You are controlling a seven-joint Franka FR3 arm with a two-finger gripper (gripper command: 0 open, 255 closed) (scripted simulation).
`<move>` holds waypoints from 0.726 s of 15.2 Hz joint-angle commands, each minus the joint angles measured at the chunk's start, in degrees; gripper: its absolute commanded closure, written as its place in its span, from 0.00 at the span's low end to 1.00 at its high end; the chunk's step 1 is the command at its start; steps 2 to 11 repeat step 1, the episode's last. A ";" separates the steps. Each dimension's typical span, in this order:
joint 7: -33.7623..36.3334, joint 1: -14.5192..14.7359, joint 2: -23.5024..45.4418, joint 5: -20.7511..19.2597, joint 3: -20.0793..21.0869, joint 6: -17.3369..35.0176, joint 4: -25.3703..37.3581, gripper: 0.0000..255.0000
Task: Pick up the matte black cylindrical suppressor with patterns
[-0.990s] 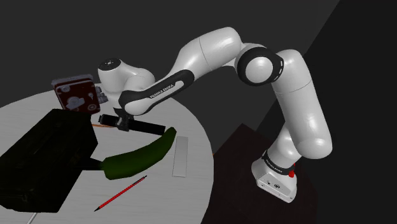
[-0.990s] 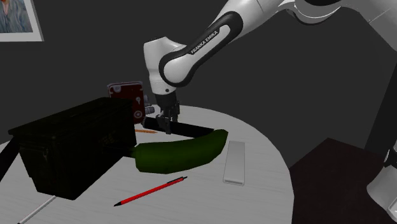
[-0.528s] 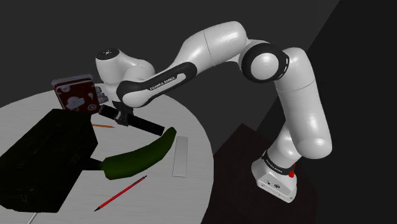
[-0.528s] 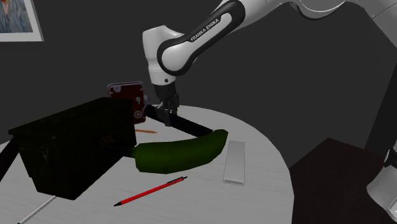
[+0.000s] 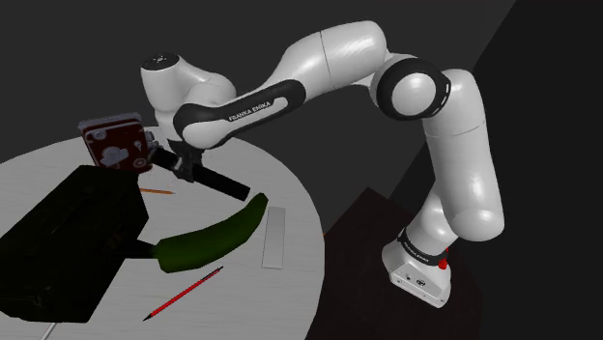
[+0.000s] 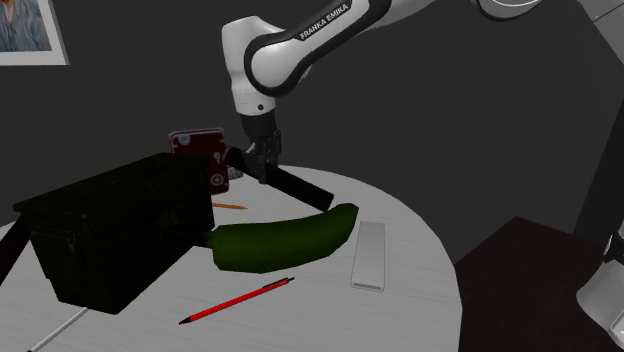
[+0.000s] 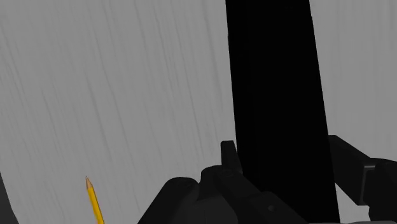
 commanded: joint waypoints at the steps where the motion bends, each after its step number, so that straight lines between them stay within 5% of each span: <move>1: -0.10 -0.01 -0.19 0.08 0.05 -0.32 0.16 1.00; 11: -0.10 -0.01 -0.19 0.08 0.05 -0.32 0.16 1.00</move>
